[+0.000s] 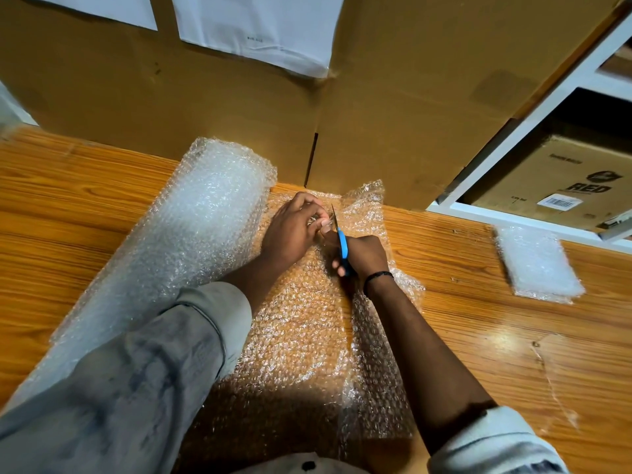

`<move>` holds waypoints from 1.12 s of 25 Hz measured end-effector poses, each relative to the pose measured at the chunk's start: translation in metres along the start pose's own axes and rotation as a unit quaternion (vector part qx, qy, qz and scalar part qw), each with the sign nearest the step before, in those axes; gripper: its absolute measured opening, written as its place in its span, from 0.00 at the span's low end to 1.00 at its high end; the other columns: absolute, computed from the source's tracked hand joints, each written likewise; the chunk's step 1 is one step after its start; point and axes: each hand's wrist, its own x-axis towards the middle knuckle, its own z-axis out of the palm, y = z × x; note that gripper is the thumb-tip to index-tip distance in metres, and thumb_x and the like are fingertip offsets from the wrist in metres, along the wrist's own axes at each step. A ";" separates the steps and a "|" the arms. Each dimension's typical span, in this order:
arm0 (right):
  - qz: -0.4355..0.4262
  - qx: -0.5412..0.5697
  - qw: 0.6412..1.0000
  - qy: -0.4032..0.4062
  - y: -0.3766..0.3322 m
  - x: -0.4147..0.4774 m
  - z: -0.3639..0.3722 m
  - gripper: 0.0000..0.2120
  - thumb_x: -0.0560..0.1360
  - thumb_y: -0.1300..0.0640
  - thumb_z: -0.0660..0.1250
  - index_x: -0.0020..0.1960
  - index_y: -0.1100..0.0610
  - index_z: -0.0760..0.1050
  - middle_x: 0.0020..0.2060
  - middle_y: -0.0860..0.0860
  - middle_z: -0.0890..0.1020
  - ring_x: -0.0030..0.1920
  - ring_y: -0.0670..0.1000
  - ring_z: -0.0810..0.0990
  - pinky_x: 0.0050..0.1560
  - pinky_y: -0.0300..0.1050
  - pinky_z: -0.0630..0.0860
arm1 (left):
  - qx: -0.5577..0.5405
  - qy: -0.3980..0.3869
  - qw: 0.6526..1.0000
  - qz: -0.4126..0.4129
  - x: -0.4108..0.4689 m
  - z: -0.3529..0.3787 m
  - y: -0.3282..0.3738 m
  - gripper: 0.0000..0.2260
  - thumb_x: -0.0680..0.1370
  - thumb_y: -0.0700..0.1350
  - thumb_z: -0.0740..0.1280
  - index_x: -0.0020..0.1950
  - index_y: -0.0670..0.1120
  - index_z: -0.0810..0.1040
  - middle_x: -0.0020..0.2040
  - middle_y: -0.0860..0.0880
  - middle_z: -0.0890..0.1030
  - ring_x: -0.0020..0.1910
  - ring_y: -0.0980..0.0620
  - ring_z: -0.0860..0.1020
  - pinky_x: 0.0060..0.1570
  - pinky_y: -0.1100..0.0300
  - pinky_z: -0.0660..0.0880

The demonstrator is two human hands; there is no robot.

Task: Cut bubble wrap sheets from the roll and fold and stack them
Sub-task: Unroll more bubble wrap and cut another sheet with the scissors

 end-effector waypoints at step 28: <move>-0.022 -0.035 0.999 0.010 -0.015 0.022 -0.009 0.21 0.70 0.47 0.79 0.30 0.63 0.81 0.24 0.57 0.81 0.19 0.50 0.73 0.25 0.39 0.71 | 0.038 -0.003 0.999 0.012 0.000 0.003 -0.003 0.05 0.84 0.44 0.61 0.60 0.51 0.72 0.52 0.49 0.83 0.46 0.47 0.80 0.39 0.54 0.74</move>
